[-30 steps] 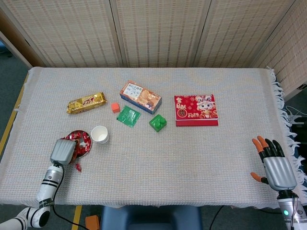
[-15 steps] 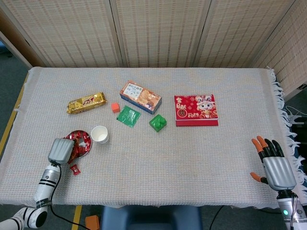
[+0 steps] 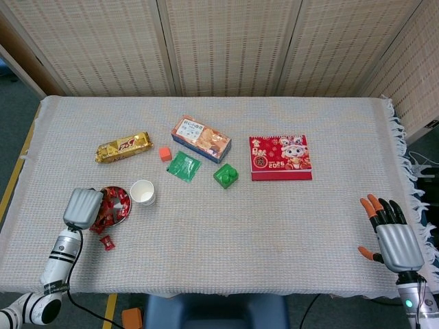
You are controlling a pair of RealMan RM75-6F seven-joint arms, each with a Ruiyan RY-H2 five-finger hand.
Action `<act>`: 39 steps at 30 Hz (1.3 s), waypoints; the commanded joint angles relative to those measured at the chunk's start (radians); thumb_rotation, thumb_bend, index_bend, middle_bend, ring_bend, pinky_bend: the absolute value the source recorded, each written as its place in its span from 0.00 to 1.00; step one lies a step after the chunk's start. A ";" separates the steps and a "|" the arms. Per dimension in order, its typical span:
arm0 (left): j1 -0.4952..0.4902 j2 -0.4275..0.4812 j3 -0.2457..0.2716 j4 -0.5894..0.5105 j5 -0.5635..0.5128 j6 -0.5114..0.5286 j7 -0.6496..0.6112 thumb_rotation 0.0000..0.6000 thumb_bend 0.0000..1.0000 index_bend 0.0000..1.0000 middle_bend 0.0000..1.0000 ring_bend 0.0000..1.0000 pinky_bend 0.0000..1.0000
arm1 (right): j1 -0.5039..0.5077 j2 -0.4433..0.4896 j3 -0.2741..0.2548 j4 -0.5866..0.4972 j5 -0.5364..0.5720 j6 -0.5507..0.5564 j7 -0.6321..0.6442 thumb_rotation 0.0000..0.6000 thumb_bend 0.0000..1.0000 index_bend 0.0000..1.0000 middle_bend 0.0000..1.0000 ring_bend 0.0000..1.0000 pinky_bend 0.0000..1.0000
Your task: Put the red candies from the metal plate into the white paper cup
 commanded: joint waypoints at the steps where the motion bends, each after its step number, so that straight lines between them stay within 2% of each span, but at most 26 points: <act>1: -0.022 0.044 -0.035 -0.072 -0.021 0.011 0.053 1.00 0.66 0.75 0.74 0.64 1.00 | -0.001 0.001 0.001 -0.001 0.000 0.003 0.002 1.00 0.01 0.00 0.00 0.00 0.00; 6: -0.061 0.065 -0.065 -0.147 -0.045 -0.006 0.111 1.00 0.66 0.75 0.74 0.64 1.00 | 0.000 0.003 0.001 -0.001 0.003 0.000 0.002 1.00 0.01 0.00 0.00 0.00 0.00; 11: -0.112 0.037 -0.079 -0.162 -0.079 -0.044 0.177 1.00 0.66 0.75 0.74 0.64 1.00 | 0.001 0.004 0.002 -0.002 0.008 -0.004 0.003 1.00 0.01 0.00 0.00 0.00 0.00; 18: -0.174 -0.041 -0.081 -0.109 -0.119 -0.081 0.232 1.00 0.65 0.75 0.74 0.64 1.00 | -0.002 0.009 0.003 -0.003 0.012 -0.002 0.009 1.00 0.01 0.00 0.00 0.00 0.00; 29: -0.205 -0.124 -0.053 -0.011 -0.128 -0.082 0.245 1.00 0.63 0.74 0.74 0.64 1.00 | -0.007 0.018 0.003 -0.003 0.008 0.008 0.025 1.00 0.01 0.00 0.00 0.00 0.00; 34: -0.212 -0.145 -0.041 0.028 -0.126 -0.087 0.231 1.00 0.61 0.69 0.72 0.64 0.99 | -0.007 0.019 0.004 -0.003 0.009 0.007 0.027 1.00 0.01 0.00 0.00 0.00 0.00; 39: -0.218 -0.156 -0.030 0.052 -0.115 -0.091 0.219 1.00 0.57 0.62 0.66 0.60 0.92 | -0.007 0.019 0.004 -0.004 0.010 0.008 0.027 1.00 0.01 0.00 0.00 0.00 0.00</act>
